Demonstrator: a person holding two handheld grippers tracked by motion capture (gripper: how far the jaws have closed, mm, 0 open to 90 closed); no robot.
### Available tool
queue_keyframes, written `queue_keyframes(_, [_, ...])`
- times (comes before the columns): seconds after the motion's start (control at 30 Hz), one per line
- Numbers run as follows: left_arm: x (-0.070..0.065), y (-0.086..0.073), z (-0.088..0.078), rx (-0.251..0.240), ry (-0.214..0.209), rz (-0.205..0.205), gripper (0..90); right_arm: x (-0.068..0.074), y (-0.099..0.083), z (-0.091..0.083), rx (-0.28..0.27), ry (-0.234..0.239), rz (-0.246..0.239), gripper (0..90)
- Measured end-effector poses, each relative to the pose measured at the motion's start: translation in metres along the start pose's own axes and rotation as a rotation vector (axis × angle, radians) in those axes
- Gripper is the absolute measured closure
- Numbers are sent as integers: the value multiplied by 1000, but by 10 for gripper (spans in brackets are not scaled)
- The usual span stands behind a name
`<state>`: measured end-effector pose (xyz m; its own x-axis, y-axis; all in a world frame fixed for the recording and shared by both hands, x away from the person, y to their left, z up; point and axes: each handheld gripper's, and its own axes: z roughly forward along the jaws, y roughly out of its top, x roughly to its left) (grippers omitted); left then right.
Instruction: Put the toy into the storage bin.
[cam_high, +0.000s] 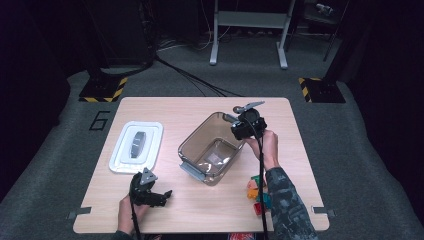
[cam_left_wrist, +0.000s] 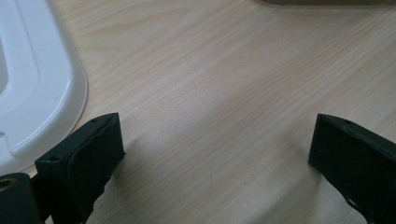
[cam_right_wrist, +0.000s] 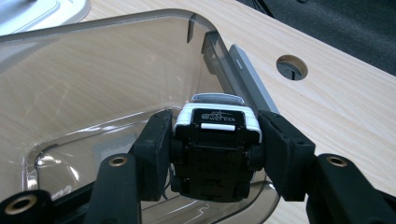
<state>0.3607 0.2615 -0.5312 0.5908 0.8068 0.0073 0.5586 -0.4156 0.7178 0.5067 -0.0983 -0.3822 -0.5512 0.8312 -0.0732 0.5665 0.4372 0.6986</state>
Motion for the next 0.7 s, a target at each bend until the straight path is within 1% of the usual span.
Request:
queue_keyframes(0.13, [0,0,0,0,1,-1,30,1,-3,0,10,-9,-3,464])
queue_keyframes(0.17, [0,0,0,0,0,1,29,2,-3,0,16,-13,5,462])
queue_keyframes(0.23, [0,0,0,0,0,-1,30,2,-5,-2,11,-16,-5,453])
queue_keyframes(0.27, [0,0,0,0,0,0,29,2,-5,-3,8,-14,-2,441])
queue_keyframes(0.3, [0,0,0,0,1,0,29,2,-5,-5,5,-11,5,425])
queue_keyframes(0.37, [0,0,0,0,2,-1,30,1,-6,-9,-15,1,2,385])
queue_keyframes(0.47, [0,0,0,-1,5,-2,30,-2,-8,-16,-27,18,10,328])
queue_keyframes(0.6, [0,0,0,0,5,-2,31,-6,-13,-26,-49,30,30,256])
queue_keyframes(0.63, [0,0,0,0,5,-2,31,-8,-15,-30,-52,37,42,236])
queue_keyframes(0.7, [0,0,0,1,7,4,31,-10,-18,-35,-58,37,50,213])
